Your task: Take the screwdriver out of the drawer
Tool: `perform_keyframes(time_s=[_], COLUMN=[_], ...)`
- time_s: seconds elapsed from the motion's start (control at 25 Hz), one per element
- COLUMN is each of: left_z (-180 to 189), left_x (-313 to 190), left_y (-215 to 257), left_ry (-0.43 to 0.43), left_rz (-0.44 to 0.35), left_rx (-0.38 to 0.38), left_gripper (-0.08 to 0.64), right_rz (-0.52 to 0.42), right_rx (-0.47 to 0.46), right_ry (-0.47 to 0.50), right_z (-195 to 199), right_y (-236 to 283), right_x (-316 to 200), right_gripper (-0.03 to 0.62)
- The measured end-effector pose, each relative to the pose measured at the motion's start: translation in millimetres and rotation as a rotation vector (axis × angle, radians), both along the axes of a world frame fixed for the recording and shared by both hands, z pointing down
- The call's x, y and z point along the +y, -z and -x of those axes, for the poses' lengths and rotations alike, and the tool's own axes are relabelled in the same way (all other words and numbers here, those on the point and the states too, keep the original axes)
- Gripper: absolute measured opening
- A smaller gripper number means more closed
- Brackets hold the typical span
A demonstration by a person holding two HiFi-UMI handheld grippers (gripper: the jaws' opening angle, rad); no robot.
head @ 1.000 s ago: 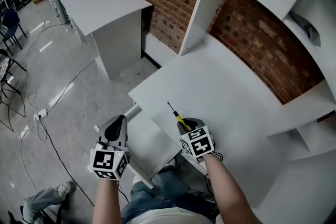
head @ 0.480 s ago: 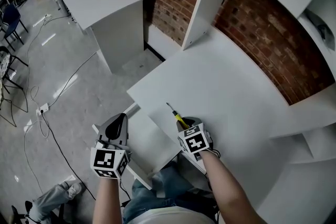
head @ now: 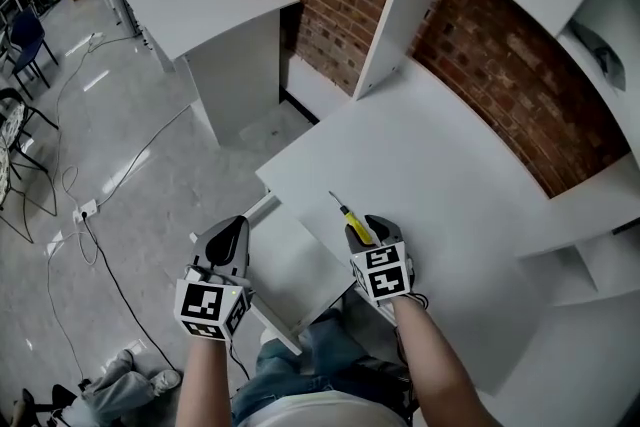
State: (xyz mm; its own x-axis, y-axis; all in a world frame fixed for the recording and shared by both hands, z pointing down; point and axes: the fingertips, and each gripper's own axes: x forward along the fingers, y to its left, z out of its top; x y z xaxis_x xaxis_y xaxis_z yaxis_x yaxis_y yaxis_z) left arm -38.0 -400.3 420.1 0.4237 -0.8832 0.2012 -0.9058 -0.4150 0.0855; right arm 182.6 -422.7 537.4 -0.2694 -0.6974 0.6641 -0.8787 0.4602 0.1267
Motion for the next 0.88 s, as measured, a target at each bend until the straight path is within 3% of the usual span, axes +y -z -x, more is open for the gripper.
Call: perform_keyframes(time_s=[0.08, 0.16, 0.2, 0.32, 0.48, 0.88], left_z=[7, 15, 18, 27, 37, 31], left_x=[9, 20, 25, 40, 53, 68], left_y=[5, 9, 11, 16, 24, 59], left_ry=[-0.015, -0.029, -0.035, -0.058, -0.09, -0.129], left_rz=[-0.014, -0.023, -0.027, -0.035, -0.051, -0.139], left_rx=[-0.002, 0.003, 0.008, 0.024, 0.037, 0.058], left_gripper=[0.014, 0.014, 0.014, 0.014, 0.014, 0.014], right_rz=[-0.055, -0.107, -0.128, -0.195, -0.283, -0.45], right_rx=[-0.023, -0.045, -0.064, -0.133, -0.173, -0.112], right_ry=[-0.03, -0.04, -0.032, -0.037, -0.121, -0.119], right_z=[6, 16, 23, 40, 51, 64], right_y=[24, 49, 61, 97, 131, 193], right_x=[12, 28, 38, 66, 96, 124], right_gripper=[0.165, 0.02, 0.012, 0.011, 0.01, 0.009])
